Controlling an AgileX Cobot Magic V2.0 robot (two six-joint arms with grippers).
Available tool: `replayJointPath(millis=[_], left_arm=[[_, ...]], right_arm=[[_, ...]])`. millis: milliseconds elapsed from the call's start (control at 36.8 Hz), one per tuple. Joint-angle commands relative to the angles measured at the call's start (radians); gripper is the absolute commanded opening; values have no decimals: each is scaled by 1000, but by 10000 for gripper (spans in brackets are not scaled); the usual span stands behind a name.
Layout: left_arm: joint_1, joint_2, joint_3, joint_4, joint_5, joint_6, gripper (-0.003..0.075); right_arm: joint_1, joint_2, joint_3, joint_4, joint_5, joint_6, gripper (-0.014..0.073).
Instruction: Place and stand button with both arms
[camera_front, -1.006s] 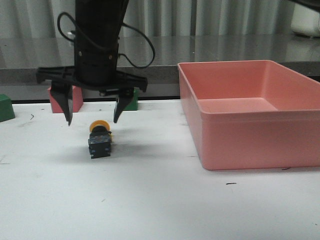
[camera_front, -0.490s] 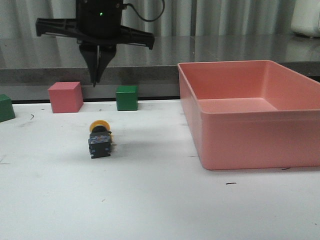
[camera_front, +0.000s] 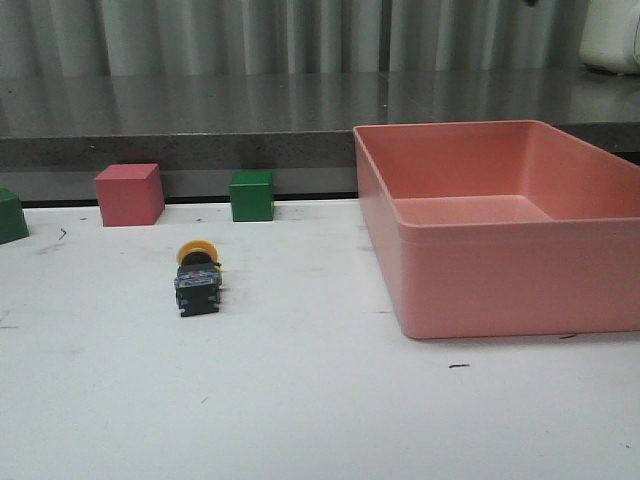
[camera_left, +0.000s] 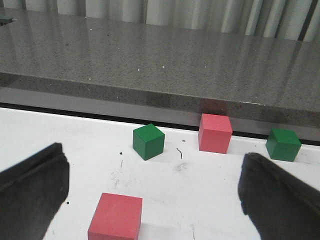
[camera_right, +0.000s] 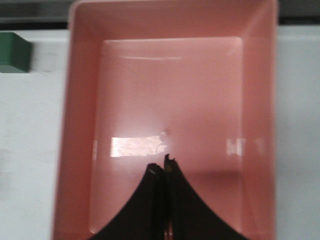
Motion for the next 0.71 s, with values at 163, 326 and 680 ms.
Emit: replayJointPath(millis=[163, 326, 680], left_arm=[[1, 13, -38, 1, -81, -1, 661], [1, 13, -38, 1, -81, -1, 661], [1, 13, -38, 1, -81, -1, 661]], right_arm=[[-114, -396, 475, -27, -149, -48, -62], [-113, -673, 871, -87, -428, -48, -62], [-112, -1193, 1425, -101, -918, -48, -62]])
